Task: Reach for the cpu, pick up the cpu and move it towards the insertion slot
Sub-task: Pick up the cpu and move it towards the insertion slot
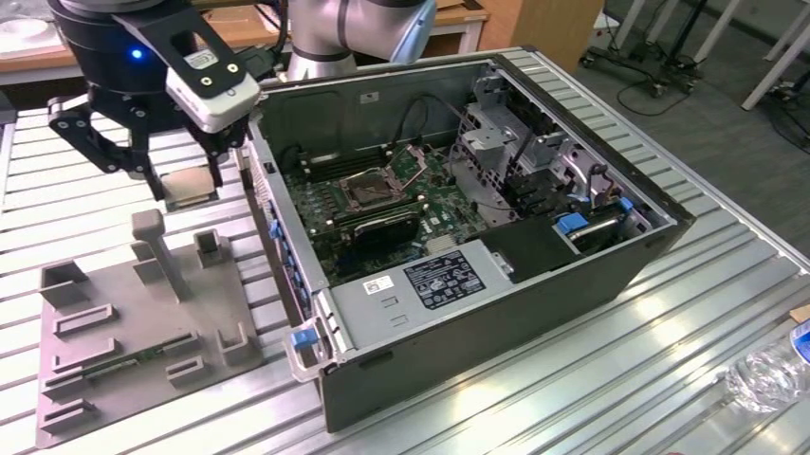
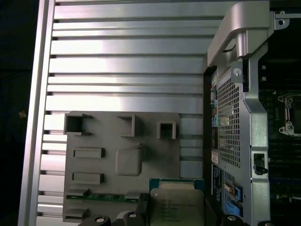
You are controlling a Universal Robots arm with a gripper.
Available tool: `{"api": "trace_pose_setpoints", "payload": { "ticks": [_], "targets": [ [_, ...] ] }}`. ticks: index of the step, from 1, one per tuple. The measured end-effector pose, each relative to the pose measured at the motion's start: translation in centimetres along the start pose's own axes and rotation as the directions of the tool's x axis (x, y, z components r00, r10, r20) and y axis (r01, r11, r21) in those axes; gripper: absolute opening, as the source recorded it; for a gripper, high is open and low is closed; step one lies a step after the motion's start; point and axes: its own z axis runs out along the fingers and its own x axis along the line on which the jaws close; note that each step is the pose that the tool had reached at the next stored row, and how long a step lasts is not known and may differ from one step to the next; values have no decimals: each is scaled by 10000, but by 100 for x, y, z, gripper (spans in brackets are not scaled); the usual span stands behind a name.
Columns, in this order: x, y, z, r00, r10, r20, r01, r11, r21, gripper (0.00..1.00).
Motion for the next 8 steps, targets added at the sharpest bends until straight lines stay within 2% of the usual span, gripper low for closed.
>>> {"api": "trace_pose_setpoints", "payload": {
  "ticks": [8],
  "targets": [
    [-178, -3, 0, 10000, -1, 0, 1, 10000, -1, 54]
  ]
}}
